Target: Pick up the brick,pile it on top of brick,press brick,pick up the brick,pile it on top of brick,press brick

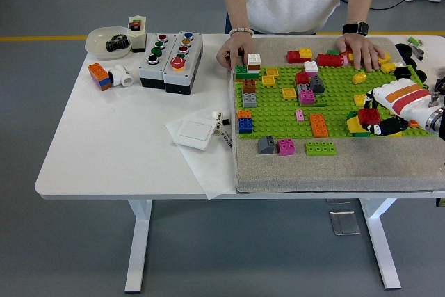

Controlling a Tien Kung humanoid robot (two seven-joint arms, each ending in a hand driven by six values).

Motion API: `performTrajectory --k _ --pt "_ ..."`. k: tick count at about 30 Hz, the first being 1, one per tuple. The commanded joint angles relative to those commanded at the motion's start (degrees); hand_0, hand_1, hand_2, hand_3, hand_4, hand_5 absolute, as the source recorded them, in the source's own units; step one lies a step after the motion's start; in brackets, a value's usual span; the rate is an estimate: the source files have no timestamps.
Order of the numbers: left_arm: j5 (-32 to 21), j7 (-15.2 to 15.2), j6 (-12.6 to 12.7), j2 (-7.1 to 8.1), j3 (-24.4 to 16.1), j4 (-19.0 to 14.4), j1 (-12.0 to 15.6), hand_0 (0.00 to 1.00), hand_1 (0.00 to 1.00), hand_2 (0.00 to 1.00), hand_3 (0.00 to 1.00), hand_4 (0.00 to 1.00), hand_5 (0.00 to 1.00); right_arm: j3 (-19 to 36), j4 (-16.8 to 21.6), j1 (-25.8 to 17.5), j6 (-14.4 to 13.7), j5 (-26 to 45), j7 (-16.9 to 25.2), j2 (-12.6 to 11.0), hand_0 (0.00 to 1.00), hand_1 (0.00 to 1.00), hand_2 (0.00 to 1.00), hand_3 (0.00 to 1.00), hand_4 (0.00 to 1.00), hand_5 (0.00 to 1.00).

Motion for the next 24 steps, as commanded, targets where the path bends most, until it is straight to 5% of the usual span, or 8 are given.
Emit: performTrajectory --k 24 --pt "-0.37 -0.17 0.06 0.01 0.29 -0.06 -0.52 0.793 0.8 0.818 0.643 0.661 0.653 -2.39 -2.76 2.06 0.87 0.28 1.8 0.47 0.588 0.518 0.543 0.512 0.734 0.317"
